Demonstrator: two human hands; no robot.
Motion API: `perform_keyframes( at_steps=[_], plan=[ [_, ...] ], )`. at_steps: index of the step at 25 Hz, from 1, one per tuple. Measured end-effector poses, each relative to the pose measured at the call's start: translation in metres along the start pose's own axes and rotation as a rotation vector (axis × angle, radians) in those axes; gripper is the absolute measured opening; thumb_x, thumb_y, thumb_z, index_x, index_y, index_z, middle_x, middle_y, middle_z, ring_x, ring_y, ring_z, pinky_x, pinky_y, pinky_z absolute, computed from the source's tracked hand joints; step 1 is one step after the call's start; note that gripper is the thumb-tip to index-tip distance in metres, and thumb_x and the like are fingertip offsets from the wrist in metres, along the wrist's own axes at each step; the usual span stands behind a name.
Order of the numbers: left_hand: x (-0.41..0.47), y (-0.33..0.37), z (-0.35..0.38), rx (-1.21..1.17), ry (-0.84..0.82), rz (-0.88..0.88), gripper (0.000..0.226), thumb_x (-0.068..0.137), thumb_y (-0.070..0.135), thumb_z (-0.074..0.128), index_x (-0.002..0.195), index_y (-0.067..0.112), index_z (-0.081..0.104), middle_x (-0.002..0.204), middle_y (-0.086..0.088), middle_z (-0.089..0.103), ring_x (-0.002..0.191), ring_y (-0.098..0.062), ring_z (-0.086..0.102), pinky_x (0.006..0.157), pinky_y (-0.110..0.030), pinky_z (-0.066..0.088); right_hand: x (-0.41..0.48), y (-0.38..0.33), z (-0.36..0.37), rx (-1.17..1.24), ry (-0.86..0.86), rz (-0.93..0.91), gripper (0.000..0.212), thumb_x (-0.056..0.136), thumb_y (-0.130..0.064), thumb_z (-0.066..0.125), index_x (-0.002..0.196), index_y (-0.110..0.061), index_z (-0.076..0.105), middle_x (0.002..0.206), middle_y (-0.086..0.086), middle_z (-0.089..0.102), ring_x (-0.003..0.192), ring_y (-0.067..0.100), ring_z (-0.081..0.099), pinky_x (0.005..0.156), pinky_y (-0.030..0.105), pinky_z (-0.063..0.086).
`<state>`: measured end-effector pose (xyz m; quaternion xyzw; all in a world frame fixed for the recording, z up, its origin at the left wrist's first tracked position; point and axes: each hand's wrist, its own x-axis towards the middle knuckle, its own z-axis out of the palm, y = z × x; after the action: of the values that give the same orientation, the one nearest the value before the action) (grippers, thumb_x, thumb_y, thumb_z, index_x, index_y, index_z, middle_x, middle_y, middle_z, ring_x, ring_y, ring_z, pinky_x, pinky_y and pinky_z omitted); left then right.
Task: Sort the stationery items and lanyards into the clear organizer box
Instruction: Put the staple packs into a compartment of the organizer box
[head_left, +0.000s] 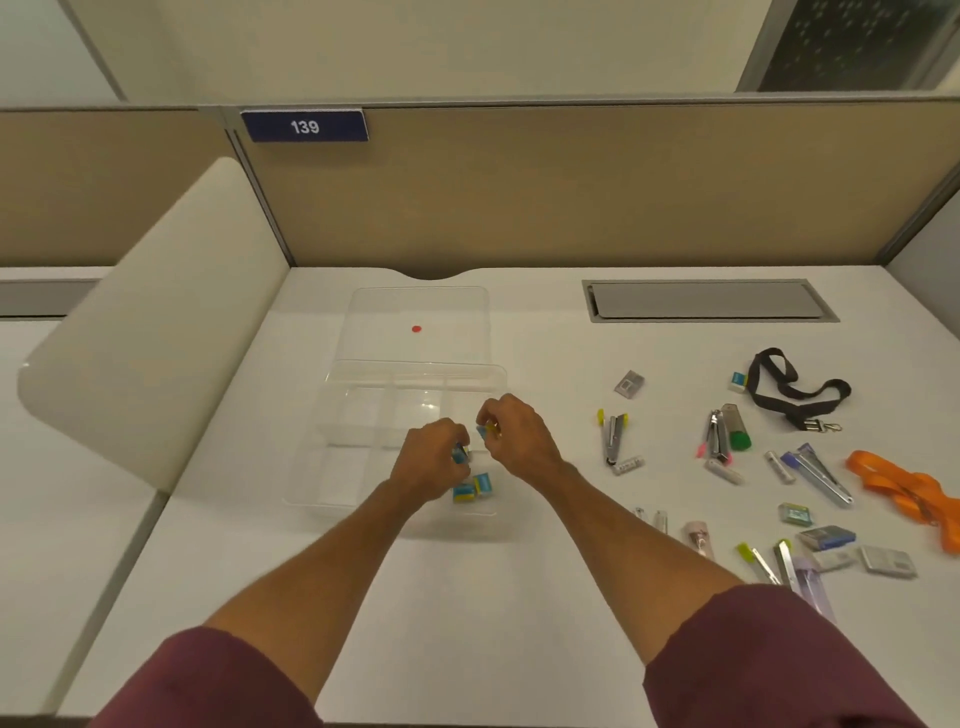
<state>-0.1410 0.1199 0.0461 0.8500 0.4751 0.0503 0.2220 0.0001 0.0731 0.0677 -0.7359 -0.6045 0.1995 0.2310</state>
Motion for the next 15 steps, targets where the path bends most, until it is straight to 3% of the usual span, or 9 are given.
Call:
perform_keyframes(
  at_steps=[5,8,15],
  plan=[
    [-0.016,-0.009,0.008,0.107,-0.163,0.06,0.052,0.075,0.024,0.075,0.122,0.019,0.052,0.114,0.001,0.069,0.106,-0.02,0.063,0.101,-0.033,0.041,-0.01,-0.005,0.021,-0.213,-0.072,0.047,0.017,0.092,-0.015,0.056,0.105,-0.019,0.066,0.107,0.002,0.066,0.106,0.024,0.053,0.087,0.035,0.038],
    [-0.018,-0.013,0.011,-0.092,-0.213,-0.001,0.057,0.069,0.017,0.083,0.117,0.011,0.053,0.113,-0.011,0.069,0.102,-0.025,0.065,0.095,-0.036,0.051,-0.014,-0.004,0.03,-0.252,-0.091,0.089,0.017,0.093,-0.016,0.054,0.104,-0.021,0.066,0.107,-0.001,0.068,0.109,0.024,0.047,0.087,0.037,0.032],
    [-0.012,-0.018,0.003,-0.157,-0.057,0.055,0.03,0.082,0.009,0.067,0.11,0.006,0.057,0.109,-0.012,0.068,0.101,-0.028,0.063,0.089,-0.041,0.053,-0.022,-0.001,0.03,-0.218,-0.059,0.118,0.021,0.094,-0.024,0.053,0.111,-0.021,0.063,0.114,0.003,0.061,0.114,0.024,0.047,0.092,0.04,0.033]
  ],
)
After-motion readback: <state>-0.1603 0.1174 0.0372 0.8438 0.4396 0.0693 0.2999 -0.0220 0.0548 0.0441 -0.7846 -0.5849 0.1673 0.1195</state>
